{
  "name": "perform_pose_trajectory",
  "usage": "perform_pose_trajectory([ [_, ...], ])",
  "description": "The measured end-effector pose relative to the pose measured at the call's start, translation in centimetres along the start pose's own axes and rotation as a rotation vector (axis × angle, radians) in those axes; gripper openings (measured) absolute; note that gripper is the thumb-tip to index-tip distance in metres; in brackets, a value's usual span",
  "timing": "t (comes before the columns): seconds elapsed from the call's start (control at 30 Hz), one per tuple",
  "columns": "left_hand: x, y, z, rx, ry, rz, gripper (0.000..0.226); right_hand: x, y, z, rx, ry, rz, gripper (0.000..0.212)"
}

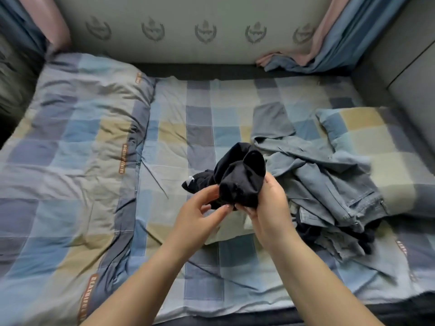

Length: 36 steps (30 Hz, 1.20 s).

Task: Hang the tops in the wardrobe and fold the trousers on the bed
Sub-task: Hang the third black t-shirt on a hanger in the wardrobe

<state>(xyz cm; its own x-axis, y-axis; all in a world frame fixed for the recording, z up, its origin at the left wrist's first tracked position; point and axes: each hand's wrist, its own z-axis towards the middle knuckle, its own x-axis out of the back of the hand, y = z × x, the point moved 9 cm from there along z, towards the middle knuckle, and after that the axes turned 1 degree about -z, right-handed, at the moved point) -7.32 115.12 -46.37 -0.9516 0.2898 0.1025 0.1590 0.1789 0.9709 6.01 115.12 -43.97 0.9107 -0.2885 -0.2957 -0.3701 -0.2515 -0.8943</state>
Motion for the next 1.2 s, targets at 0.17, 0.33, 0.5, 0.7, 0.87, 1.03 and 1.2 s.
perform_pose_trajectory([
  [0.17, 0.1, 7.8, -1.4, -0.159, 0.098, 0.094, 0.029, -1.2, -7.4, -3.5, -0.025, -0.042, 0.177, 0.039],
  [0.33, -0.8, 13.9, -3.6, -0.245, 0.073, 0.077, 0.009, -2.8, -14.3, -6.3, 0.023, -0.152, 0.303, 0.044],
  [0.5, -0.6, 18.5, -5.7, -0.262, 0.089, -0.105, 0.017, -1.0, -19.4, -6.6, 0.084, -0.096, 0.288, 0.021],
  [0.7, -0.7, 22.5, -6.2, -0.192, 0.068, -0.482, 0.025, -0.4, -22.0, -9.1, 0.205, -0.272, -0.026, 0.065],
  [0.87, -1.0, 26.5, -6.8, -0.213, 0.129, -0.614, 0.019, -0.2, -21.0, -13.7, 0.375, -0.387, -0.379, 0.053],
  [1.03, -2.2, 28.9, -6.9, -0.228, 0.115, -0.6, 0.019, 0.3, -21.6, -14.7, 0.399, -0.334, -0.424, 0.042],
  [1.2, -3.2, 29.9, -7.4, -0.224, -0.048, -0.642, 0.033, 1.2, -23.9, -14.0, 0.291, -0.238, -0.023, 0.014],
])
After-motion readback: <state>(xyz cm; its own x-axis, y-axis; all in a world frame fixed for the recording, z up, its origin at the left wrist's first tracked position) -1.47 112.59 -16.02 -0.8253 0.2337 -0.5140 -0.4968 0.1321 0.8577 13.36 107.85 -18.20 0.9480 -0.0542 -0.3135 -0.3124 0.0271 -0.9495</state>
